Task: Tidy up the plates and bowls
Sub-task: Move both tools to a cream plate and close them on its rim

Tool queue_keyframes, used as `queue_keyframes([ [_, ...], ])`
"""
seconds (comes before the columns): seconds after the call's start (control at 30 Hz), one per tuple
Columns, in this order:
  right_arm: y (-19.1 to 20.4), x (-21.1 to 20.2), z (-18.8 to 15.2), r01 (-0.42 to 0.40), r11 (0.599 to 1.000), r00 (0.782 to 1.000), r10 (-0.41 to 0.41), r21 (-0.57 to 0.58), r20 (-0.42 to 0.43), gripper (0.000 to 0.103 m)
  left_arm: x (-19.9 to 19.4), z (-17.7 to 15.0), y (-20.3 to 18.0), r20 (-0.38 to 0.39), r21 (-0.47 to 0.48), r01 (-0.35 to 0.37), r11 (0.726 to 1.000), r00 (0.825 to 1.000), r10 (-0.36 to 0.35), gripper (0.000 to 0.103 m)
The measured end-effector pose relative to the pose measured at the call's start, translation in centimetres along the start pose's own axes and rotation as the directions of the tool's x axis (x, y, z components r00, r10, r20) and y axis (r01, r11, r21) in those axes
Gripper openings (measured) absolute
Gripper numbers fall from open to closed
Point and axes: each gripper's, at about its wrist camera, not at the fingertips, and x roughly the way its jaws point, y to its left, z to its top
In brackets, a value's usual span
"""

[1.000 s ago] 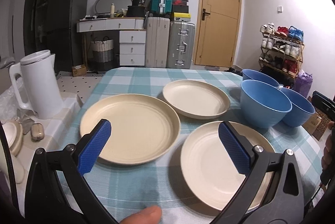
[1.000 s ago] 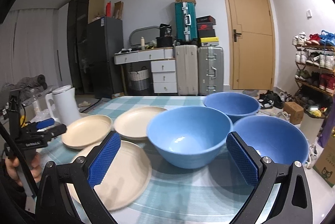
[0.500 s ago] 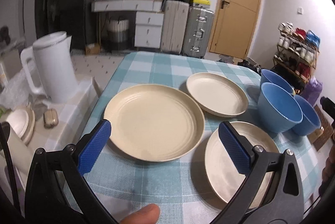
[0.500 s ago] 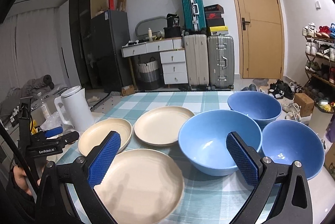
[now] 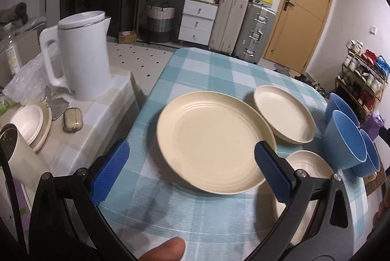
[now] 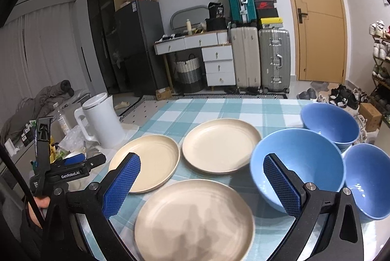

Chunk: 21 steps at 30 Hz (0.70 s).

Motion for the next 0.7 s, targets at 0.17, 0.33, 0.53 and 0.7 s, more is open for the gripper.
queue_keyframes([
  [0.17, 1.0, 3.1, 0.7, -0.016, 1.000, 0.999, 0.015, -0.018, -0.047, 0.103, 1.5, 0.3, 1.6, -0.024, -0.024, -0.016, 1.000, 1.000, 0.016, 0.102],
  [0.33, 1.5, 5.5, 0.7, -0.037, 0.999, 0.995, 0.035, -0.018, -0.092, 0.103, 2.9, 0.6, 2.6, -0.050, -0.048, -0.040, 0.998, 0.998, 0.038, 0.102],
  [0.53, 2.4, 9.2, 0.3, -0.071, 0.997, 0.982, 0.067, -0.018, -0.176, 0.103, 4.9, 0.0, 3.7, -0.099, -0.064, -0.046, 0.997, 0.994, 0.039, 0.102],
  [0.7, 3.2, 12.5, -0.5, -0.092, 0.995, 0.969, 0.084, -0.024, -0.231, 0.103, 6.3, -0.5, 4.2, -0.133, -0.065, -0.067, 0.996, 0.989, 0.058, 0.102],
])
